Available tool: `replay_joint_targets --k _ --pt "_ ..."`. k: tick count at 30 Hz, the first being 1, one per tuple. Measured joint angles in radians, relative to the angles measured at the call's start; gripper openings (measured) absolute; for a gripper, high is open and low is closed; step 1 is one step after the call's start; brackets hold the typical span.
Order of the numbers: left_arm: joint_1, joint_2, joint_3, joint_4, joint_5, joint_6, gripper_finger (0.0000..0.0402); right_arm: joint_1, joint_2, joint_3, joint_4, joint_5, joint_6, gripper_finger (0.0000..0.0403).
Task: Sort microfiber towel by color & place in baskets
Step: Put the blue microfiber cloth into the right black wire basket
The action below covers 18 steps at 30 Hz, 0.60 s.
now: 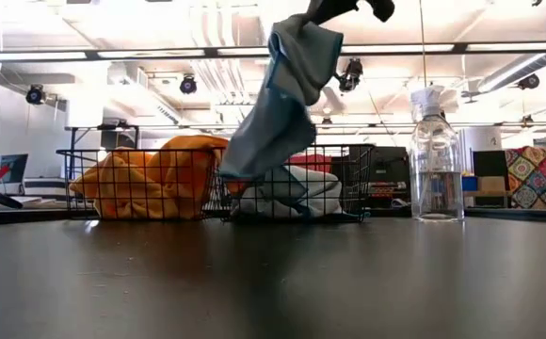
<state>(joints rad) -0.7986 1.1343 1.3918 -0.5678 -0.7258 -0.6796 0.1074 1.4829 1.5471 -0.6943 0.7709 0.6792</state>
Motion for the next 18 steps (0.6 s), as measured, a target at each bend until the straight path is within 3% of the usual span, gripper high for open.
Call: replay_joint_targets --k 7,18 --pt "0.0 -0.001 0.034 -0.007 -0.002 0.104 0.0158 -0.113 -0.009 0.0 0.045 0.044 -0.036 0.001" --pt "0.0 -0.003 0.2 -0.106 -0.003 0.286 0.0158 -0.298 -0.002 0.001 0.107 0.042 -0.062 0.0012"
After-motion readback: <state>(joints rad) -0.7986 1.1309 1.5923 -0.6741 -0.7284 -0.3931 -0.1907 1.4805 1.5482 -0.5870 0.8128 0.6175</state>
